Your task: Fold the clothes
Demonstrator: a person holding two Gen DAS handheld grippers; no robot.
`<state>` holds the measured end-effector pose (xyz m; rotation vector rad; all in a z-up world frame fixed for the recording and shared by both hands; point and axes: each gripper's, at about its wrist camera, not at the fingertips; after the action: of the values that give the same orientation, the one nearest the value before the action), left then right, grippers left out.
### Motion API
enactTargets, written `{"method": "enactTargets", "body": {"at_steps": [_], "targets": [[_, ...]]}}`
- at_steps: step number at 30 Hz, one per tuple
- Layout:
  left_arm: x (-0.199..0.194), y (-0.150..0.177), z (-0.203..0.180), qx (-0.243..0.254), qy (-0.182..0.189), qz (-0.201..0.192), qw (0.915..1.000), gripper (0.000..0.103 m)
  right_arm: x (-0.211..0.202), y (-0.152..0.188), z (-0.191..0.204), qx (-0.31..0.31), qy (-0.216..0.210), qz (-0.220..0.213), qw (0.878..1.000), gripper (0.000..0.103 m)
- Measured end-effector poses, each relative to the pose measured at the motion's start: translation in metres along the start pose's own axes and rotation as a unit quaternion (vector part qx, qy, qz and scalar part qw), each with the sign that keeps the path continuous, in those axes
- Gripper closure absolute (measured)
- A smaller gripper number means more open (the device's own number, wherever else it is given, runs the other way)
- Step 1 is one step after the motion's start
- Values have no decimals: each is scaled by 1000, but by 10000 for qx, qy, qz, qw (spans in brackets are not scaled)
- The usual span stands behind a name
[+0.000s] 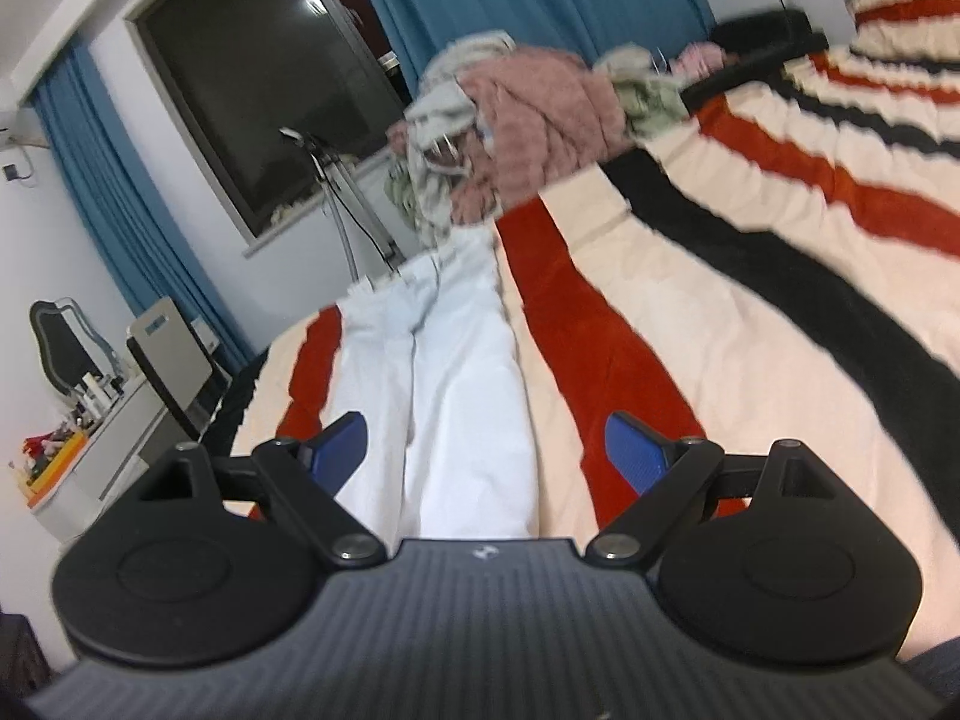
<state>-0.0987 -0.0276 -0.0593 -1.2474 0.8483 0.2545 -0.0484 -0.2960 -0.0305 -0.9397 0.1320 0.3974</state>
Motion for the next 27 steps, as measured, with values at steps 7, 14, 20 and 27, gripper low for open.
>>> {"method": "enactTargets", "body": {"at_steps": [7,14,20,27], "targets": [[-3,-48,32,-213,-394,-461,9979,13,7,1,-3,79,-60,126,9999,16],[37,-77,81,-1034,-846,-553,9895,8,32,-4,14,-514,-50,306,9982,30],[60,-74,122,-1401,-1170,-557,9816,7,111,-34,51,-1493,-346,625,9862,37],[96,-73,160,-1868,-1323,-632,9714,7,294,-54,76,-2254,-453,1166,9662,53]]}}
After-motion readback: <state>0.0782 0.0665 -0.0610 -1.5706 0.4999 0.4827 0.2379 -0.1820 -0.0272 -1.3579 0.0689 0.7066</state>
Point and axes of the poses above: each gripper's, at about its wrist camera, not at the fingertips, and x roughly the way its jaws point, z to its left, y to its underside, and after that the axes turned 13 degrees about -y, right-handed
